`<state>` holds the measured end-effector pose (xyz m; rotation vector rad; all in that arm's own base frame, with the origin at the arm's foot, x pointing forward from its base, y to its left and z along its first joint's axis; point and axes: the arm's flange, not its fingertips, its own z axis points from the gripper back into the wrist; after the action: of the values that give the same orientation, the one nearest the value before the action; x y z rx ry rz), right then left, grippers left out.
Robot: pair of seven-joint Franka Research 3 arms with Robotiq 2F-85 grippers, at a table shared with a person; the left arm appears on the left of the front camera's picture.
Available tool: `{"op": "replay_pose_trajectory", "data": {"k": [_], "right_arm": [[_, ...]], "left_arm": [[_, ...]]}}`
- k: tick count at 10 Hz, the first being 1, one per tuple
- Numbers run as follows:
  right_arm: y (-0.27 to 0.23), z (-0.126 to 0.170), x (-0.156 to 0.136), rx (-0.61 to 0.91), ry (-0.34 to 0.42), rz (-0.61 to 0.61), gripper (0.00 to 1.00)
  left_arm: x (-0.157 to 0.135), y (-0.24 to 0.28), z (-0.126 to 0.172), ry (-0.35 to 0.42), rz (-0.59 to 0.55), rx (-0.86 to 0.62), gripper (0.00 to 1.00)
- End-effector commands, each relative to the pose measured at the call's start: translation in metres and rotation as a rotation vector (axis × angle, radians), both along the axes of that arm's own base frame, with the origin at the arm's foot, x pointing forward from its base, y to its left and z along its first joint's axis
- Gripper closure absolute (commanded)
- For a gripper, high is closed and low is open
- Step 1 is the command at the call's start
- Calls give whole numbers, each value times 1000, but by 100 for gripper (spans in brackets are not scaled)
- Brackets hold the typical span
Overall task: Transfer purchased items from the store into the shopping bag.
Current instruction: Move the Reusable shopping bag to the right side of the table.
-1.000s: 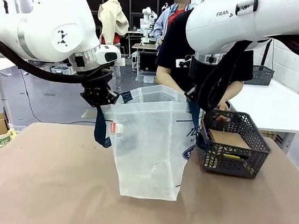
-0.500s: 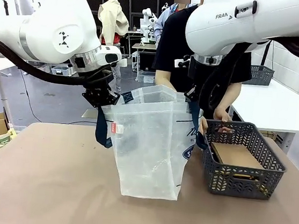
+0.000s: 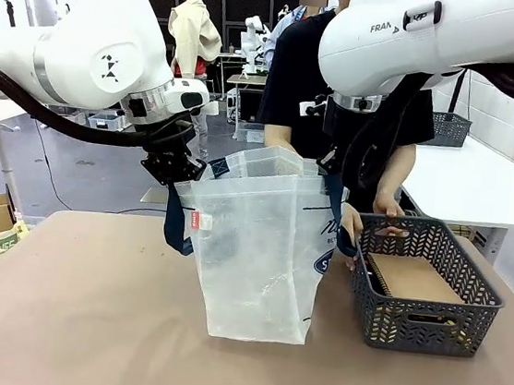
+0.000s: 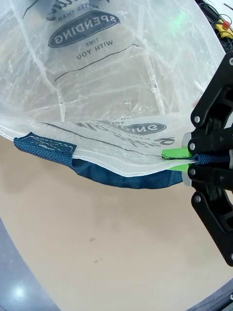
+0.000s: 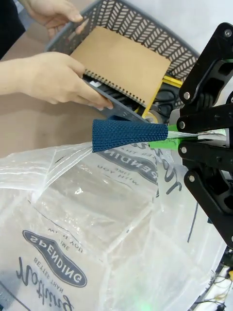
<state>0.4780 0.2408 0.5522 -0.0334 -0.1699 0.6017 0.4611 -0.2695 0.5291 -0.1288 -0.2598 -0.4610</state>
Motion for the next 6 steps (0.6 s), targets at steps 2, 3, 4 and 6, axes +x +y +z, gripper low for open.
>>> {"op": "replay_pose_trajectory", "data": {"k": [2,3,4,6], "right_arm": [[-1,0,0,0,1,-2,100],[-1,0,0,0,1,-2,100],[-1,0,0,0,1,-2,100],[-1,0,0,0,1,-2,100]], "left_arm": [[-1,0,1,2,10,-1,100],[-1,0,1,2,10,-1,100],[-1,0,1,2,10,-1,100],[-1,0,1,2,10,-1,100]]}}
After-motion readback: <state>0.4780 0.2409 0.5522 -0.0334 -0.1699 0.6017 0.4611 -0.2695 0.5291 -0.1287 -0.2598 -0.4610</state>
